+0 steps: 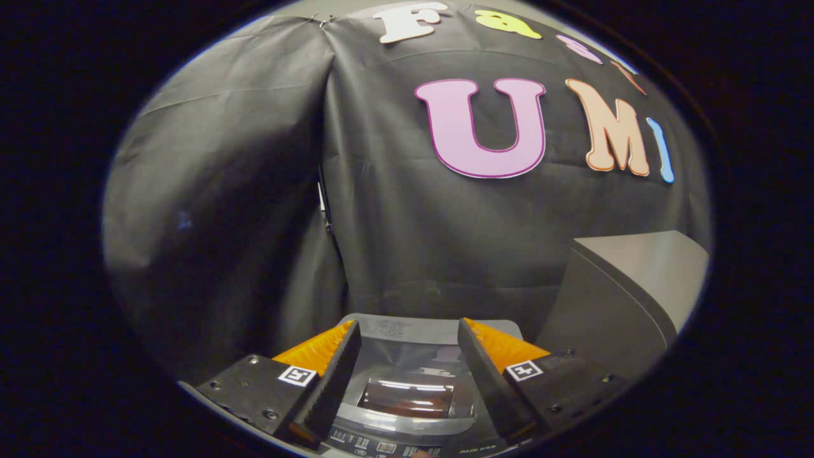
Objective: Put the clothes into the washing machine and then close the washing machine lid.
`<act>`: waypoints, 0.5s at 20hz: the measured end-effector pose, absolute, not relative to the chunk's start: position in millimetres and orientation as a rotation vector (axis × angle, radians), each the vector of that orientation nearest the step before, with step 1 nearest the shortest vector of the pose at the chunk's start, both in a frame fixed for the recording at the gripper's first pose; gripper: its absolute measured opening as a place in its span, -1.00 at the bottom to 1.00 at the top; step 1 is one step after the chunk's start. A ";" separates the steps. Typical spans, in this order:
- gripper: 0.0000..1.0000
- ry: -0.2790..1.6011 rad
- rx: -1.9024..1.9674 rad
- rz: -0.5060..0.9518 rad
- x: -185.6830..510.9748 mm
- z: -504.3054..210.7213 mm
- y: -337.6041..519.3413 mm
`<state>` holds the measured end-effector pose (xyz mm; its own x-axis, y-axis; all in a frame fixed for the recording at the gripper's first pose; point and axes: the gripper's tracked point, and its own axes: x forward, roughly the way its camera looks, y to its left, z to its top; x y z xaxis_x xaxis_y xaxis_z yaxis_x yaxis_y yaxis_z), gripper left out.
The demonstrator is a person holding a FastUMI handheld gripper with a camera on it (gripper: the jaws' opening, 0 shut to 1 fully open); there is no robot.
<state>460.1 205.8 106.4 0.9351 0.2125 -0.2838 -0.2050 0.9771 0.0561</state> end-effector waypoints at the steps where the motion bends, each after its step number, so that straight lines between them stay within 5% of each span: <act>1: 0.86 0.286 0.023 0.224 451.4 104.1 206.0; 10: 0.85 0.221 0.145 0.259 361.0 108.8 193.8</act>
